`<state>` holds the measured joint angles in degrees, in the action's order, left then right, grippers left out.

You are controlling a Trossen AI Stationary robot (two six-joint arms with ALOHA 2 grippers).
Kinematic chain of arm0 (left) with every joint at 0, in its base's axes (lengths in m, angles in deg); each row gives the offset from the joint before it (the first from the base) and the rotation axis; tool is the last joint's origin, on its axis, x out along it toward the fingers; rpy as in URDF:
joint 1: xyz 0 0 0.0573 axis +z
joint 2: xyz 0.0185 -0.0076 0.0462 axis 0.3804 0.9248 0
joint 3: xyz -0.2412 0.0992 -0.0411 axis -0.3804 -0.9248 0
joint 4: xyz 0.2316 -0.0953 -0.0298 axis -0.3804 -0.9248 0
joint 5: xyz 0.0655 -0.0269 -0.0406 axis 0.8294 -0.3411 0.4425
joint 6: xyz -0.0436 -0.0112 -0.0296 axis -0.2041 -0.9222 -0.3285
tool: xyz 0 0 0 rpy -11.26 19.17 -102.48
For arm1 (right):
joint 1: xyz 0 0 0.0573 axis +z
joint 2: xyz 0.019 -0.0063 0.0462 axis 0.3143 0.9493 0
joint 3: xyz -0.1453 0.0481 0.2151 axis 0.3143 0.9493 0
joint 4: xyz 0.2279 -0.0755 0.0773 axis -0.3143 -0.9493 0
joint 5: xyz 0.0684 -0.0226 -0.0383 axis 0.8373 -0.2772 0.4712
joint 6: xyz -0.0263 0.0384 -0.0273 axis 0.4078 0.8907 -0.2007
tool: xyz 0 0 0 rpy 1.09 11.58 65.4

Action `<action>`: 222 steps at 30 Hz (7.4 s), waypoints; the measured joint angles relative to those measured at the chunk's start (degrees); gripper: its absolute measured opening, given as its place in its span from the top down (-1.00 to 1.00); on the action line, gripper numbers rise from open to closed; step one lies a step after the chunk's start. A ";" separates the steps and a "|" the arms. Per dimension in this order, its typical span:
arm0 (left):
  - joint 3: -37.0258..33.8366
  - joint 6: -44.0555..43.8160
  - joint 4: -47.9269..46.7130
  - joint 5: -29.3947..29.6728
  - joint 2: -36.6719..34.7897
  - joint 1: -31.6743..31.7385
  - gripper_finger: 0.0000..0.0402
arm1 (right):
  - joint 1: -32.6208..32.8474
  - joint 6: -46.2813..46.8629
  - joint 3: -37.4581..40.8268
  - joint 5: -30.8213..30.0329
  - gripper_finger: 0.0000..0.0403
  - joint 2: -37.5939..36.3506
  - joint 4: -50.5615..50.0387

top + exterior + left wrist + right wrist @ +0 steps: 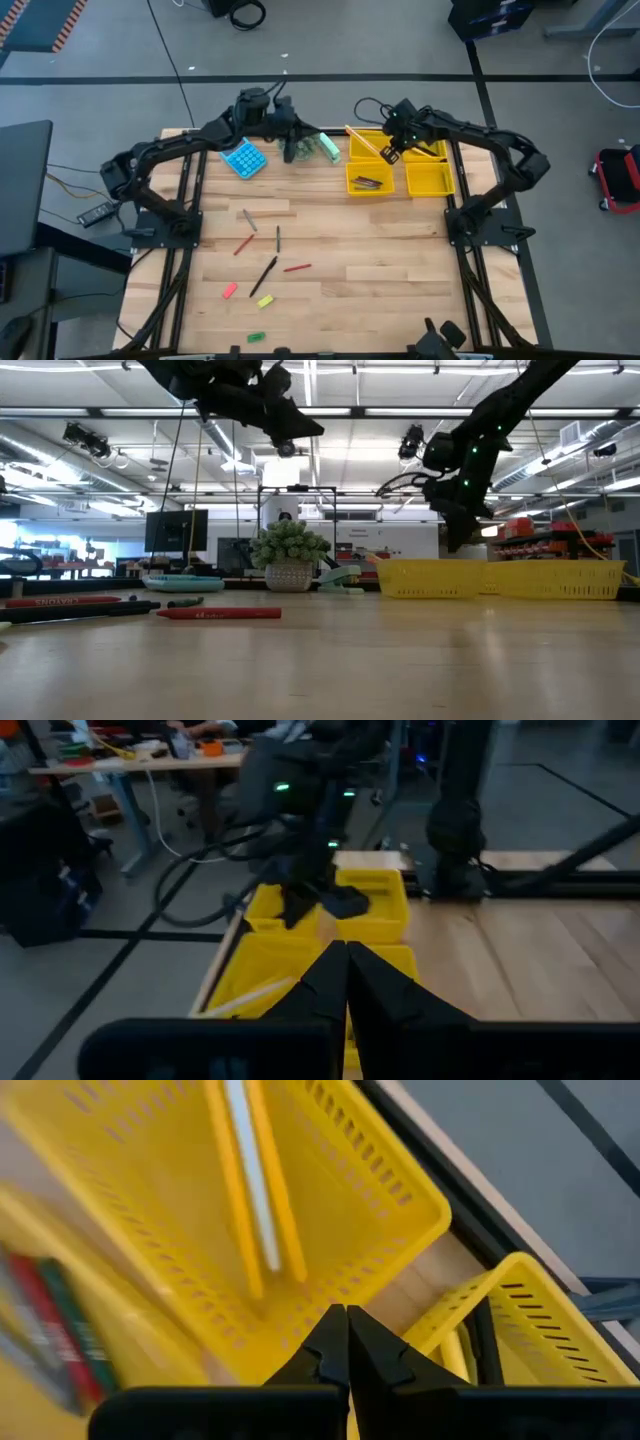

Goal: Sort crayons/erasers/pens/pencils in bins
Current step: Adjust the top left yellow bin

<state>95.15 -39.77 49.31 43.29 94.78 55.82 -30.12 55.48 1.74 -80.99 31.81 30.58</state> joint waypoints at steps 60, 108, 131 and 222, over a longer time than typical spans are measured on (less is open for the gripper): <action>-5.34 0.15 2.94 2.70 -2.39 -4.47 0.92 | -0.37 -0.80 0.09 -0.40 0.97 3.19 5.89; -5.30 -1.32 0.02 2.68 -2.38 -4.38 0.88 | -2.45 4.86 0.07 3.74 0.97 16.39 31.03; -5.30 -0.75 -1.41 2.70 -2.40 -4.38 0.93 | 8.56 10.07 0.05 5.62 0.97 9.03 27.76; -5.30 1.63 -6.41 2.70 -2.44 -4.44 0.93 | 12.66 19.90 -18.34 6.30 0.69 15.10 -13.10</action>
<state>89.86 -38.14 42.90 45.99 92.34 51.39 -17.46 75.38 -16.60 -74.69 46.91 17.48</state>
